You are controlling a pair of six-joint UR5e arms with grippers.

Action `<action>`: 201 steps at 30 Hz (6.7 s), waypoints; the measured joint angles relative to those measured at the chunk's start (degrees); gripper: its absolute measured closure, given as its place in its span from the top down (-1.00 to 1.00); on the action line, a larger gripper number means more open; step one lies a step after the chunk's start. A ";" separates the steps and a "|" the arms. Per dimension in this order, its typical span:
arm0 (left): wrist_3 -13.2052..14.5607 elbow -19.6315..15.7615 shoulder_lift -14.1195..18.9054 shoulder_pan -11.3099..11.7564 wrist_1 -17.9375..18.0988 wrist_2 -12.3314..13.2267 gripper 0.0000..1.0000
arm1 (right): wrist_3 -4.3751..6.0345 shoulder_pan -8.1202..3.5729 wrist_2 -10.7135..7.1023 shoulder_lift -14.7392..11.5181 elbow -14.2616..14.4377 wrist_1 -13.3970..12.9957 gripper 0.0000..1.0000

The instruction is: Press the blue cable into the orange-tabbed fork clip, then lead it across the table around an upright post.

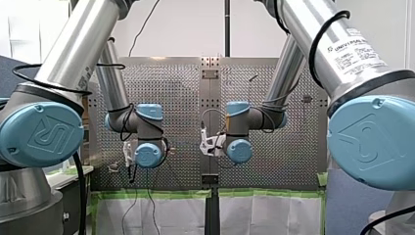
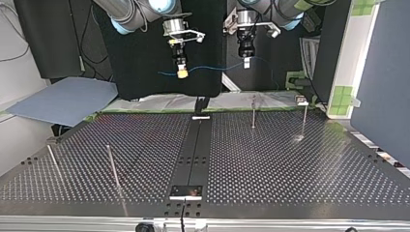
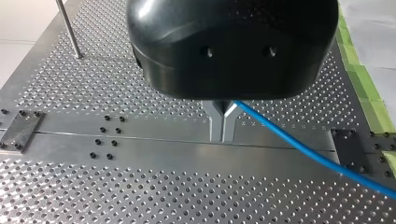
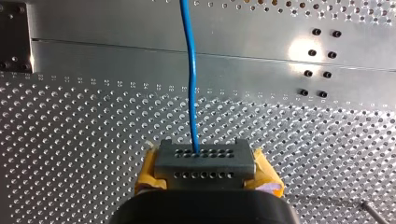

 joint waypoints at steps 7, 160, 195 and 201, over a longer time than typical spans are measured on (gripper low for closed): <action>0.00 0.00 0.00 0.00 0.00 0.00 -1.00 | 0.00 0.00 0.00 0.00 0.00 0.00 -1.00; -10.05 4.43 -22.25 28.67 12.92 28.43 -1.00 | 11.70 -2.73 -7.47 22.97 -17.13 4.23 -1.00; -12.81 13.65 -24.00 30.26 6.54 31.22 -1.00 | 10.78 -3.37 -9.03 23.98 -29.17 11.03 -1.00; -12.75 14.62 -24.02 30.31 5.84 31.89 -1.00 | 10.10 -3.56 -8.95 24.09 -29.18 11.95 -1.00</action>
